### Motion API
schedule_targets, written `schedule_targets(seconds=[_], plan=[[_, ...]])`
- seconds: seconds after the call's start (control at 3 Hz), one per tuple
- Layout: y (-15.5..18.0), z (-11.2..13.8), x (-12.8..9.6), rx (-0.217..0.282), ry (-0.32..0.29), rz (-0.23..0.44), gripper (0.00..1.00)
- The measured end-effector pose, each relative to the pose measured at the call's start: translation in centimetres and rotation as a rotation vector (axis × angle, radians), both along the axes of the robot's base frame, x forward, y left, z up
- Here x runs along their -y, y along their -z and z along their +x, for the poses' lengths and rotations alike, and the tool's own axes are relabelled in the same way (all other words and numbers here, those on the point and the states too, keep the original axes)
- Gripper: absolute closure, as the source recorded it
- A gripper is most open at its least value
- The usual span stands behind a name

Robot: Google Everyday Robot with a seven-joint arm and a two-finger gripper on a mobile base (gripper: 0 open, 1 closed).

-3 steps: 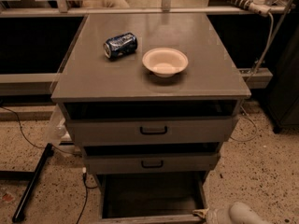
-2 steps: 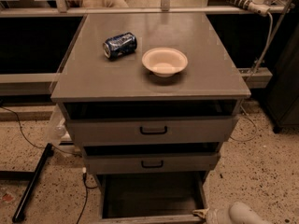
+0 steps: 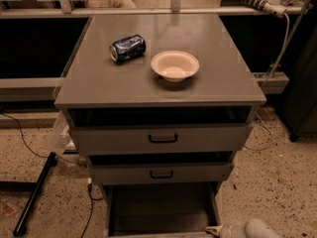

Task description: Open bottom drawer

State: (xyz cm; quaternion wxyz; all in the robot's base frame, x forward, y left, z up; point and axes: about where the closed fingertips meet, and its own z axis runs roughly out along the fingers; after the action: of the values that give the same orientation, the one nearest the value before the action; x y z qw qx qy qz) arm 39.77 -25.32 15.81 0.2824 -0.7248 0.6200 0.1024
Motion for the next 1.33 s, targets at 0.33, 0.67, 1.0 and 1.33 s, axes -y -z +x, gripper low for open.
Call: schedule_targets(seconds=[0.33, 0.67, 1.0, 1.33], plan=[[0.0, 0.0, 0.0, 0.0, 0.0, 0.0, 0.78], [0.0, 0.0, -0.01, 0.0, 0.0, 0.0, 0.55], [0.0, 0.0, -0.01, 0.0, 0.0, 0.0, 0.32], [0.01, -0.01, -0.01, 0.0, 0.0, 0.0, 0.09]])
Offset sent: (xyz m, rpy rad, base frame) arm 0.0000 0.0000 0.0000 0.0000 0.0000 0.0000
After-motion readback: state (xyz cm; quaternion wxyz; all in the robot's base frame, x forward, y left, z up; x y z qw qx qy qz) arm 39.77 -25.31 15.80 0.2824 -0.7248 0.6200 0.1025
